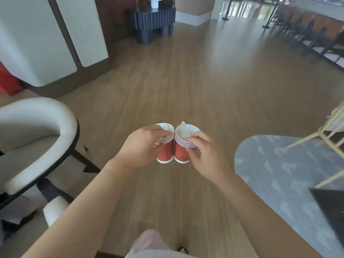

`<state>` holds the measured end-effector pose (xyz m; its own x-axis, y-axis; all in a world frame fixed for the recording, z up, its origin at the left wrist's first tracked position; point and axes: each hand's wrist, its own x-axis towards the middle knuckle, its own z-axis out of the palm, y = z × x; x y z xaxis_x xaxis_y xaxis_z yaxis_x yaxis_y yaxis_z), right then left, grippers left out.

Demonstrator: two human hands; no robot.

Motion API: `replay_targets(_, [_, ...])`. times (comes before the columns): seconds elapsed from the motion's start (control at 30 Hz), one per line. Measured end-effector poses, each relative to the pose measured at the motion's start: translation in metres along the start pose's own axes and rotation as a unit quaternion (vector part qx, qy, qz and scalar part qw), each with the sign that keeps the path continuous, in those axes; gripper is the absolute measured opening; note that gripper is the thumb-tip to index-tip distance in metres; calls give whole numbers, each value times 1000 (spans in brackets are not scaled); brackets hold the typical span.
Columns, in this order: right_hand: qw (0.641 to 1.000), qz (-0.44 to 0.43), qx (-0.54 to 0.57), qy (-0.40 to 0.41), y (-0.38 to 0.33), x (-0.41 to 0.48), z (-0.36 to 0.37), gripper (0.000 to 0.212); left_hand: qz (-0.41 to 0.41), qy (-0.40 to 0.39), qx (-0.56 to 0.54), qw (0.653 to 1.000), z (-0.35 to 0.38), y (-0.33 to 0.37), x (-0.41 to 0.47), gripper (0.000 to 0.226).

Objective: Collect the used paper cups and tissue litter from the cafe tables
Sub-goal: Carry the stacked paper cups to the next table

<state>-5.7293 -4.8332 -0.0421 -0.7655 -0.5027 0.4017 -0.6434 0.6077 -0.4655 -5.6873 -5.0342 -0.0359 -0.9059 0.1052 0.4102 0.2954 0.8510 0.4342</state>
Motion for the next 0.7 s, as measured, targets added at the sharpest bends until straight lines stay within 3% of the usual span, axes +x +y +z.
replay_targets(0.1, [1000, -7, 23, -3, 47, 56, 8, 20, -16, -6, 2, 1000, 21, -24, 58, 33])
replay_targets(0.4, [998, -24, 58, -25, 177, 252, 70, 21, -70, -3, 10, 998, 79, -145, 241, 49])
replay_targets(0.7, [997, 17, 55, -44, 290, 474, 112, 21, -81, -48, 8, 996, 111, -289, 465, 40])
